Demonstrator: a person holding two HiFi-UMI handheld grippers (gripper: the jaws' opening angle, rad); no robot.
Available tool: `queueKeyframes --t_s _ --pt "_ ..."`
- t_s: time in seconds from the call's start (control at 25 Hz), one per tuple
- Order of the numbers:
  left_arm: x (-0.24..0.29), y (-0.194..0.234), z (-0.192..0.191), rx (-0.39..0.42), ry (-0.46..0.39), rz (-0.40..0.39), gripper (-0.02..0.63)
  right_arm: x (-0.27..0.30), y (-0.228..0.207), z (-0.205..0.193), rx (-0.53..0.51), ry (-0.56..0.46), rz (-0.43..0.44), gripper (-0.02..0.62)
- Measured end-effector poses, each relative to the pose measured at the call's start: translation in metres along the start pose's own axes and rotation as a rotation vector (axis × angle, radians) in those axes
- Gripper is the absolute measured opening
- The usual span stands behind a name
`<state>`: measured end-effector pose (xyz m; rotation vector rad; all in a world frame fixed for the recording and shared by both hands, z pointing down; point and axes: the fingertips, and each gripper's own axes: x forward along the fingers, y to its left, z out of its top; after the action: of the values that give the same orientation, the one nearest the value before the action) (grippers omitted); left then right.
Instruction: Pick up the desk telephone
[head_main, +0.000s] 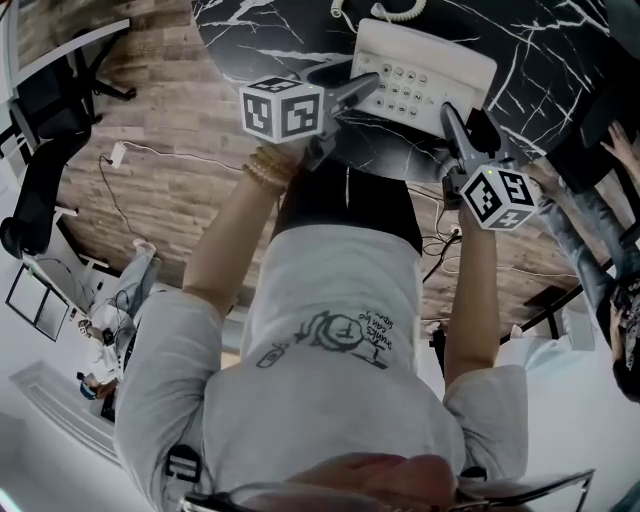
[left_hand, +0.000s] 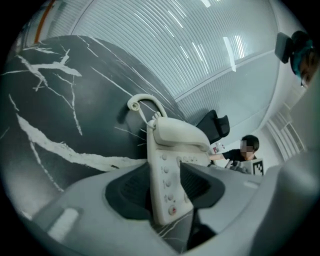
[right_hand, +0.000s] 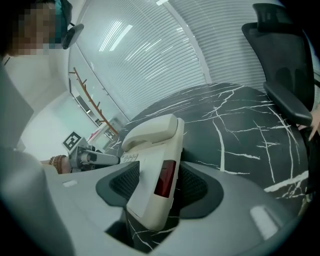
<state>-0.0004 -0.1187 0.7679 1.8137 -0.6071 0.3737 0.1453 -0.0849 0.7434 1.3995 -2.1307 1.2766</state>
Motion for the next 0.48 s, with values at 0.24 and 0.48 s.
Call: queueKeyframes --t_s 0.24,0.48 --pt "-0.0003 0.0069 -0.0001 -0.015 0.012 0.044 0.15 -0.0003 0.0007 0.0008 0.026 0.004 -0.012 0.23" --pt "-0.0053 0.0054 -0.0003 -0.025 0.016 0.062 0.152 -0.0026 0.0056 -0.0014 0.04 0.015 -0.006 0.229"
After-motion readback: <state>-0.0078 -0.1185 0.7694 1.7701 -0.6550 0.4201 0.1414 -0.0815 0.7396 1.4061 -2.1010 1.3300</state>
